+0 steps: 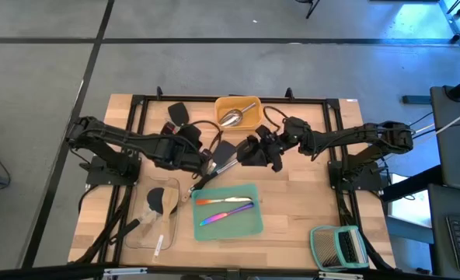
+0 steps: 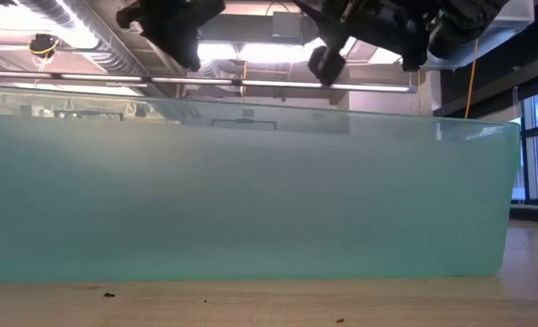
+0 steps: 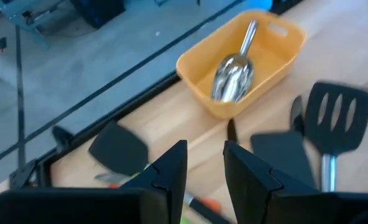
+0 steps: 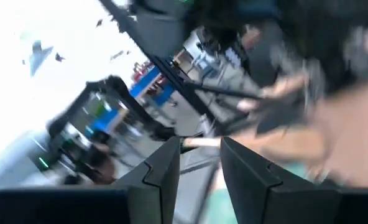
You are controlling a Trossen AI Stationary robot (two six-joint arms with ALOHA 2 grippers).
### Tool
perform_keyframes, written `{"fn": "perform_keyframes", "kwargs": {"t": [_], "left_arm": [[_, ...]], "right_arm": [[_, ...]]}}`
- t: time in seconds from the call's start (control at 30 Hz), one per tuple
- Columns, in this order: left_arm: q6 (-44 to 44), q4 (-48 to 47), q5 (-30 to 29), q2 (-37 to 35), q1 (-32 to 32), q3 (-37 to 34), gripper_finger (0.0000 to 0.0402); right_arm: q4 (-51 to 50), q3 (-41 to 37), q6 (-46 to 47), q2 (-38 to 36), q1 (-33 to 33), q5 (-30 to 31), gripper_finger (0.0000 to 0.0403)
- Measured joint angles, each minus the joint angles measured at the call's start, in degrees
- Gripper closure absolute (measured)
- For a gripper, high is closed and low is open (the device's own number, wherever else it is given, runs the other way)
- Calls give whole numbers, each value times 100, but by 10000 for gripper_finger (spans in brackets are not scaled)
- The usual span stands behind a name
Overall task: Pick & Place Kitchen Items
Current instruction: Put the black spatula into the transparent bin
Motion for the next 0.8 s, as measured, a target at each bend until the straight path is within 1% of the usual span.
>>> {"fn": "perform_keyframes", "kwargs": {"t": [0.07, 0.13, 0.2, 0.3, 0.33, 0.4, 0.5, 0.57, 0.63, 0.8], "left_arm": [[310, 393, -173, 0, 112, 0, 302], [684, 884, -414, 0, 227, 0, 302], [1112, 1407, -571, 0, 326, 0, 304], [1936, 2331, -686, 19, 434, 0, 304], [2305, 2649, -641, 27, 479, 0, 304], [3019, 3211, -345, 28, 585, 0, 304], [3624, 3796, 188, 28, 733, 0, 304], [4028, 4188, 512, 31, 859, -2, 304], [4403, 4444, 805, 31, 995, 0, 306], [4882, 4531, 1433, 31, 1391, 0, 309]], "right_arm": [[-198, 0, 880, 0, 63, -96, 284], [-364, 0, 1505, 0, 145, -277, 284], [-515, 0, 1732, 0, 254, -373, 284], [-563, 0, 1783, 0, 417, -390, 284], [-565, 0, 1774, 0, 448, -383, 284], [-621, 0, 1675, 0, 440, -320, 284], [-778, 0, 1541, 0, 327, -321, 284], [-740, 0, 1212, 0, 257, -397, 284], [-745, 2, 682, 0, 201, -471, 284], [-1306, 2, -1436, 0, 118, -526, 284]]}}
